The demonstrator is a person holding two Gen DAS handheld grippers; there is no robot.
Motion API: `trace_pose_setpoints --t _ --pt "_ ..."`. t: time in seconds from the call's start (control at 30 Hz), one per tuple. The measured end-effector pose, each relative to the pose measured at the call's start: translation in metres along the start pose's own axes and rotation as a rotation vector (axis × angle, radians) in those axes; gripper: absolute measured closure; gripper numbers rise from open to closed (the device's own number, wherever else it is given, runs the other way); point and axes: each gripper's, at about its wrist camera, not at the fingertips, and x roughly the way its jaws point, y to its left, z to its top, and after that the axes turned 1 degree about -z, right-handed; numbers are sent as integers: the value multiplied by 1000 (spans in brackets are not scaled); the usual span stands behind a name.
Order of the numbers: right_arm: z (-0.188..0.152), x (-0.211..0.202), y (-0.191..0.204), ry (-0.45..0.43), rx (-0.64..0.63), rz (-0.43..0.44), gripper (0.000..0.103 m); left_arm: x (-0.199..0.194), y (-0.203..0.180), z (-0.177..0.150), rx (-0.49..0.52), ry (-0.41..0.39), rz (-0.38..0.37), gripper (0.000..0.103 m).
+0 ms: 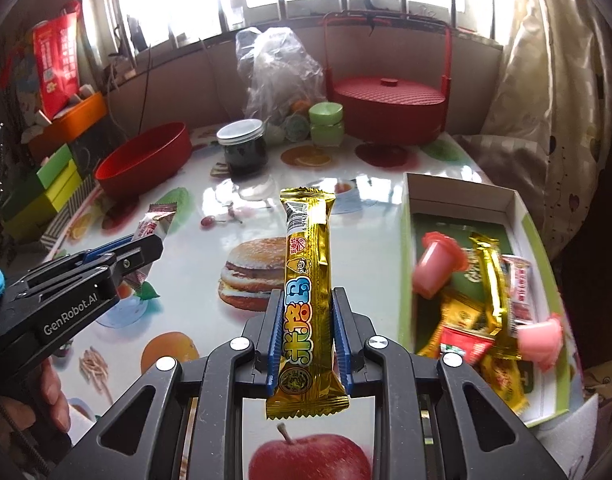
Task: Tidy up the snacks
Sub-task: 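Carry the gold wafer bar and pink-white candy bar in both tools over the box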
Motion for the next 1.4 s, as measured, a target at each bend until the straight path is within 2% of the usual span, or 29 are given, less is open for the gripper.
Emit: trace_pose_setpoints --t 0.67,1.1,1.4 --pt "0 -45 -60 -59 86 -87 81 0 -75 0 106 19 -146 82" --pt "4 -49 -93 -63 122 -134 81 6 -113 -2 159 44 -209 82" --pt "5 -37 -124 -32 160 -147 81 20 -142 -9 195 88 -262 82"
